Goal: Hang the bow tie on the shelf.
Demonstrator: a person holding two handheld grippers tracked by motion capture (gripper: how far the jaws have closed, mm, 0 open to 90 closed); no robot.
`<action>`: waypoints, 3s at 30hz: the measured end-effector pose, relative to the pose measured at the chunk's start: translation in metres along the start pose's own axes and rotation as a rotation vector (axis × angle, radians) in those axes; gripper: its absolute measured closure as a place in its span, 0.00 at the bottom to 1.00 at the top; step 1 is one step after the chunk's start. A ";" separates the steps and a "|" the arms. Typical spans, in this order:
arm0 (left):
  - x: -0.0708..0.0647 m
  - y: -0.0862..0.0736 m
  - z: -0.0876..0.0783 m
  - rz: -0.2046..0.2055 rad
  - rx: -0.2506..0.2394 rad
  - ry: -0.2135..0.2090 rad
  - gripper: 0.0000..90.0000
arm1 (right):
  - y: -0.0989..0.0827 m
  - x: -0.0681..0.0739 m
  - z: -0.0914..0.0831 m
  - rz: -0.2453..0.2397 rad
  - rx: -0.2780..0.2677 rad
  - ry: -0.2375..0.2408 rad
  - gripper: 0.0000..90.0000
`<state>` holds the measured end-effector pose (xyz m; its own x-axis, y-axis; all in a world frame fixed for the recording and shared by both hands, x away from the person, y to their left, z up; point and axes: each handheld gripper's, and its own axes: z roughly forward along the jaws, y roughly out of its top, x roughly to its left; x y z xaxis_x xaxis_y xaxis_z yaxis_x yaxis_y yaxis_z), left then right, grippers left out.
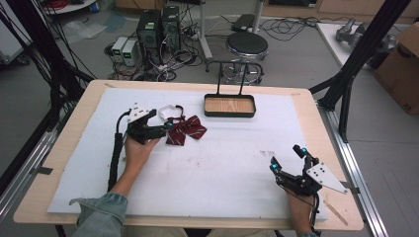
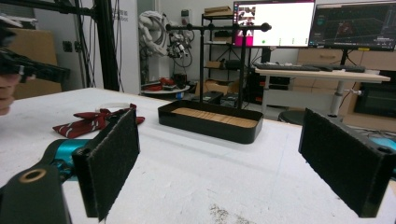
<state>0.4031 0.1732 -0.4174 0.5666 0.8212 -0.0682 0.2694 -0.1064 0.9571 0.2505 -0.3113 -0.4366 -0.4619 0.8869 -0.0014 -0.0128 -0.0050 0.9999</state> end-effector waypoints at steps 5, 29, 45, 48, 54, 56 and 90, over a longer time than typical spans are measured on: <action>-0.005 -0.003 0.020 0.026 0.019 0.002 0.26 | 0.000 -0.001 0.000 -0.001 -0.004 0.003 0.13; -0.010 -0.008 0.080 0.085 0.243 0.017 0.30 | 0.000 -0.001 0.001 0.003 -0.005 0.009 0.13; -0.006 -0.007 0.092 0.070 0.391 -0.040 0.39 | 0.000 0.000 0.001 0.005 -0.003 0.010 0.13; -0.005 -0.007 0.092 0.057 0.393 -0.049 0.44 | 0.000 -0.001 0.001 0.003 -0.004 0.010 0.13; -0.004 -0.007 0.091 0.054 0.388 -0.035 0.63 | 0.000 -0.001 0.000 0.009 -0.003 0.011 0.13; -0.002 -0.007 0.091 0.048 0.387 -0.035 0.70 | 0.000 -0.001 0.000 0.010 -0.002 0.011 0.13; -0.043 0.080 0.067 0.287 0.154 -0.177 0.82 | 0.000 -0.002 0.000 0.015 -0.005 0.015 0.13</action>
<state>0.4525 0.0916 -0.3571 0.7585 0.6373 0.1358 0.1867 -0.4122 0.8918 0.2517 -0.3126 -0.4368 -0.4753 0.8797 0.0130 -0.0100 -0.0202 0.9997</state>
